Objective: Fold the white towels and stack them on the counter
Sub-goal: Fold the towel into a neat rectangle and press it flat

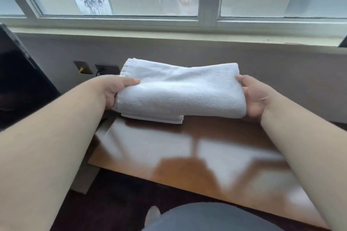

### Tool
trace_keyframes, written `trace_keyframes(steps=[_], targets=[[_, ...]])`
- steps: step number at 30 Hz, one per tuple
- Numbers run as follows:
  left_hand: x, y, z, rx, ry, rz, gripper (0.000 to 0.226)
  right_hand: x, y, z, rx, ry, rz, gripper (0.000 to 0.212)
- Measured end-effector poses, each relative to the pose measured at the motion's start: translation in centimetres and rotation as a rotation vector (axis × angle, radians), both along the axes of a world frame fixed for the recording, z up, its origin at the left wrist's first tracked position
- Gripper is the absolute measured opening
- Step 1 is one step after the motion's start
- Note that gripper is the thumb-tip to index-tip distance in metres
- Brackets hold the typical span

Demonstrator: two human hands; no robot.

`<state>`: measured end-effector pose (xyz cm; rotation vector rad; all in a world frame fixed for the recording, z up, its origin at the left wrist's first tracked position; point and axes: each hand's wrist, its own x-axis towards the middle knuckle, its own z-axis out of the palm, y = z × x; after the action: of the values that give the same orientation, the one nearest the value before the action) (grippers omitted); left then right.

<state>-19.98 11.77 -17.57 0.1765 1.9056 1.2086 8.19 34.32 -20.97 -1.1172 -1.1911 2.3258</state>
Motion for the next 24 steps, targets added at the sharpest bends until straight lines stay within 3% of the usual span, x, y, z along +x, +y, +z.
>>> trace_keyframes(steps=[10,24], targets=[[-20.2,3.2,-3.1,-0.015,0.052,-0.091,0.03,-18.9,-0.1,-4.0,-0.039,-0.05,-0.228,0.033],[-29.7,8.8,-13.4,-0.007,-0.01,-0.043,0.041,-27.6,3.8,-11.4,0.021,-0.25,-0.363,0.019]])
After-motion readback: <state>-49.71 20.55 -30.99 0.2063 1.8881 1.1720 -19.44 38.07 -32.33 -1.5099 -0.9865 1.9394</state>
